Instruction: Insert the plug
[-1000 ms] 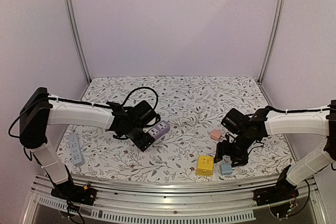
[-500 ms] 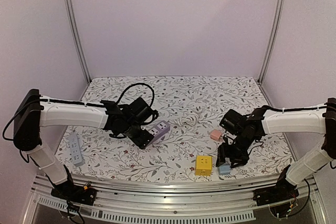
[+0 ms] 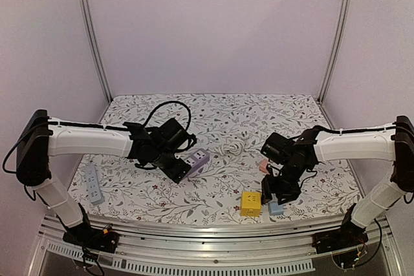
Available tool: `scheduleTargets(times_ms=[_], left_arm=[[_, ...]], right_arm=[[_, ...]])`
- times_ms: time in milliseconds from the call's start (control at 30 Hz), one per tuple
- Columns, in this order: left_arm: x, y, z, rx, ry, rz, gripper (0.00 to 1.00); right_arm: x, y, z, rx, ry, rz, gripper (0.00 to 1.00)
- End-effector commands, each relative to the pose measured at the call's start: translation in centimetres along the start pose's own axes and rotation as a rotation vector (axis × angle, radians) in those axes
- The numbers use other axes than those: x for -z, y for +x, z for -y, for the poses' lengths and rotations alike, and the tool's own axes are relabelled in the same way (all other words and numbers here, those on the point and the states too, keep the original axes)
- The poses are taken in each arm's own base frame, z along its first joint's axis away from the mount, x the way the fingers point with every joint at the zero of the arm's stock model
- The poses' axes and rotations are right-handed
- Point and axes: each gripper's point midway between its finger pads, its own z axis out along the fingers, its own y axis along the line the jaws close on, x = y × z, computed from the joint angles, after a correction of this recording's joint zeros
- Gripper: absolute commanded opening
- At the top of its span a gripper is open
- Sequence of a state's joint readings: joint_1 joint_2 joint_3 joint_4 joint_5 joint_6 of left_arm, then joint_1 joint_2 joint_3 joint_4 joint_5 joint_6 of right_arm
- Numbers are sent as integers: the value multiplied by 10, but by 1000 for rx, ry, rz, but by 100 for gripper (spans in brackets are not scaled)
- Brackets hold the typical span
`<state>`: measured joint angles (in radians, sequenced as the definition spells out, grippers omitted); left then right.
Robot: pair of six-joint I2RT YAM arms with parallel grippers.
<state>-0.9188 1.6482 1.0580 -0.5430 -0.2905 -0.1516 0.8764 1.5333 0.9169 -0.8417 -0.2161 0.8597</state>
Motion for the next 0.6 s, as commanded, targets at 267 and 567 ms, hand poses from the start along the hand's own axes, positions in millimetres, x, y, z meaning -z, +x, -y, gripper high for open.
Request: scheduleTargets(times_ms=[267, 567], left_arm=[[8, 4, -2, 34, 21, 8, 85], [12, 4, -4, 30, 19, 16, 85]], right_arm=[[18, -8, 11, 2, 101, 66, 63], [2, 5, 18, -20, 102, 20, 62]])
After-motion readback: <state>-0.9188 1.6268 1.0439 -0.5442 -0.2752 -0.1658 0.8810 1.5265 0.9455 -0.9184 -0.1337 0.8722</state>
